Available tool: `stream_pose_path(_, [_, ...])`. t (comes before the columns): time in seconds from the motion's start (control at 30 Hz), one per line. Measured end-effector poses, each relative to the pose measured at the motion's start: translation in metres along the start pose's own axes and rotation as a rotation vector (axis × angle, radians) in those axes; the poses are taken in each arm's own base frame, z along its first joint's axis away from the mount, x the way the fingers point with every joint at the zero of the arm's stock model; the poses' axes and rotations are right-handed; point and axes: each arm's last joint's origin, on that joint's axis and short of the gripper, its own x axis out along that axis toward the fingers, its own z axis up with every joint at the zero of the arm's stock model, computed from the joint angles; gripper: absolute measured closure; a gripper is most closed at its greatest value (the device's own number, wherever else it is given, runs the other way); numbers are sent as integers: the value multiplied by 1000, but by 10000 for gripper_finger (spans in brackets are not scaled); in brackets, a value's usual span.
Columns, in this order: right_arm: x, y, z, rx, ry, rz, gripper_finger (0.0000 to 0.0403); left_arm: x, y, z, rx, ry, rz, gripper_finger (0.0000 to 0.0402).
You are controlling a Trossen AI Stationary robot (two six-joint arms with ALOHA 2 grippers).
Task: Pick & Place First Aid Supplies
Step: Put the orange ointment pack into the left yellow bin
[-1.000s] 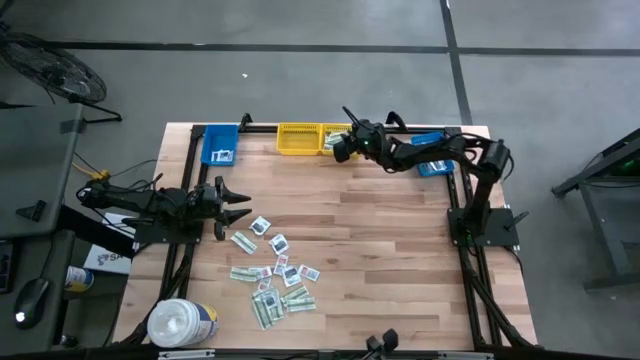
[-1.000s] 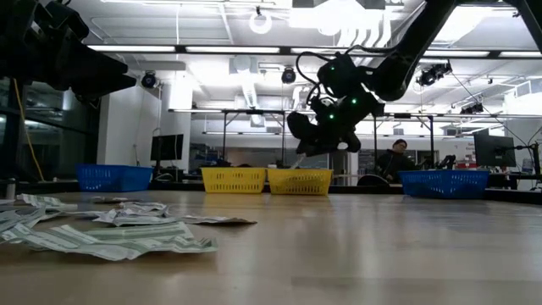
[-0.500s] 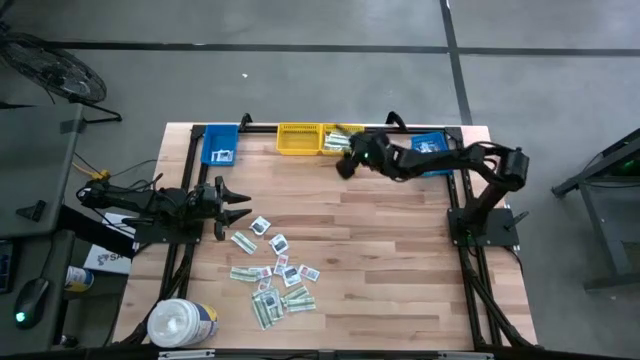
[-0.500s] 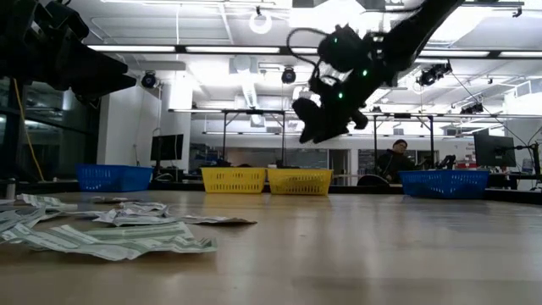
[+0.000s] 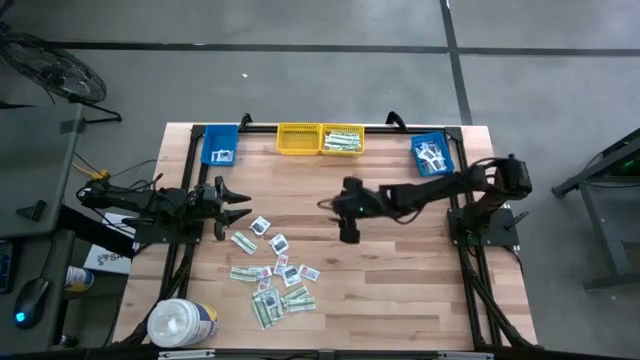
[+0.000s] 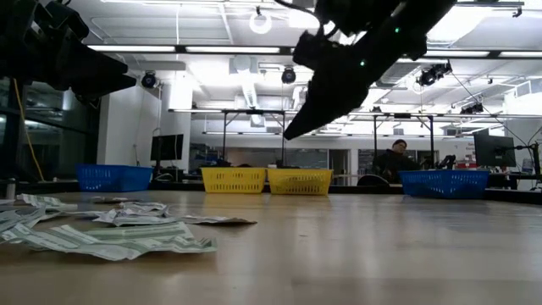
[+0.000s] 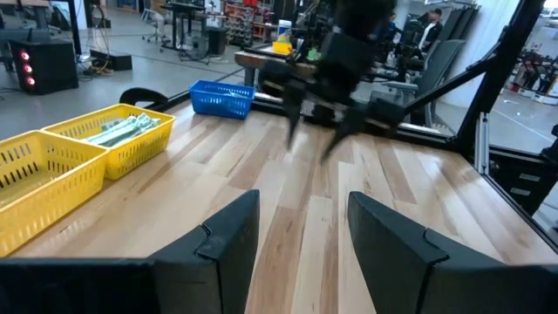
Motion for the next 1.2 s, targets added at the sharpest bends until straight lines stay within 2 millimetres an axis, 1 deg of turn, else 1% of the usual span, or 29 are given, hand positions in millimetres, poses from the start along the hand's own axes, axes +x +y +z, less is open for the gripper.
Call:
stream_pose_path(0.17, [3,25,12,18,36,100,204,0,0,0,0,0,0,224])
stream_pose_path(0.23, [6,36,16,-22,43,137,204,0,0,0,0,0,0,224])
stream_pose_path(0.33, [15,54,16,-137,59,197,206,0,0,0,0,0,0,224])
stream_pose_path(0.5, [29,82,7,-330,83,237,207,0,0,0,0,0,0,224])
stream_pose_path(0.6, [34,95,-1,-398,95,239,208,0,0,0,0,0,0,224])
stream_pose_path(0.77, [33,117,-9,-466,102,233,208,0,0,0,0,0,0,224])
stream_pose_path(0.9, [28,133,-13,-517,91,255,208,0,0,0,0,0,0,224])
stream_pose_path(1.0, [27,142,-16,-579,79,268,208,0,0,0,0,0,0,224])
stream_pose_path(1.2, [42,153,-24,-607,47,274,208,0,0,0,0,1,0,224])
